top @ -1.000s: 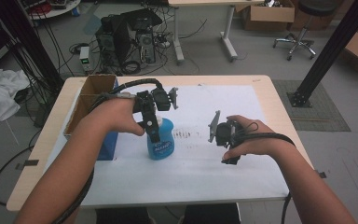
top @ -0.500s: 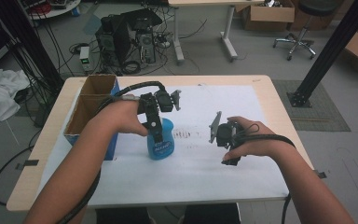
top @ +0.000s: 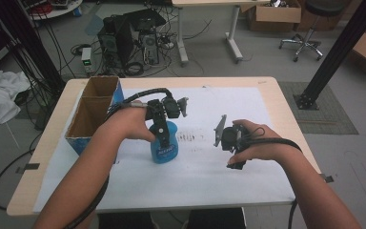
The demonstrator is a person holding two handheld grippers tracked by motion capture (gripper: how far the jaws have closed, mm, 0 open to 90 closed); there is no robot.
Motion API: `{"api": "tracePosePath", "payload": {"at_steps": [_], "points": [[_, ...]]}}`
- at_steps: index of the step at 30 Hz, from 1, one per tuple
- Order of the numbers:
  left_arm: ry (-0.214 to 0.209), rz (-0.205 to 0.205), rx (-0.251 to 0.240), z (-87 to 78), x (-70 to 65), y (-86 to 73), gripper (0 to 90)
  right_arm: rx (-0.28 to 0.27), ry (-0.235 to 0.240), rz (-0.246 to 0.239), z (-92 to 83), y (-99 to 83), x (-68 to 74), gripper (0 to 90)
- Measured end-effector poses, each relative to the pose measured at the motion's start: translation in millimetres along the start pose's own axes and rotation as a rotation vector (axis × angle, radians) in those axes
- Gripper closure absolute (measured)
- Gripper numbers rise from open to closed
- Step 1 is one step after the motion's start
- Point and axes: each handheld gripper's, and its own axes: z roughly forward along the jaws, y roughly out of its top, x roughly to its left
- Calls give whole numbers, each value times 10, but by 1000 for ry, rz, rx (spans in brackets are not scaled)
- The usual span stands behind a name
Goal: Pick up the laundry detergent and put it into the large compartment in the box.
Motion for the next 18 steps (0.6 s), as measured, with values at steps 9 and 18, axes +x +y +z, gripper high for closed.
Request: {"api": "tracePosePath", "payload": {"at_steps": [9, 18], "points": [[4, -10, 6, 91, 10, 35, 12, 9, 6, -3, 35, 5, 5, 161], [16, -12, 6, 98, 5, 44, 31, 16, 8, -2, 47, 2, -9, 161]]}}
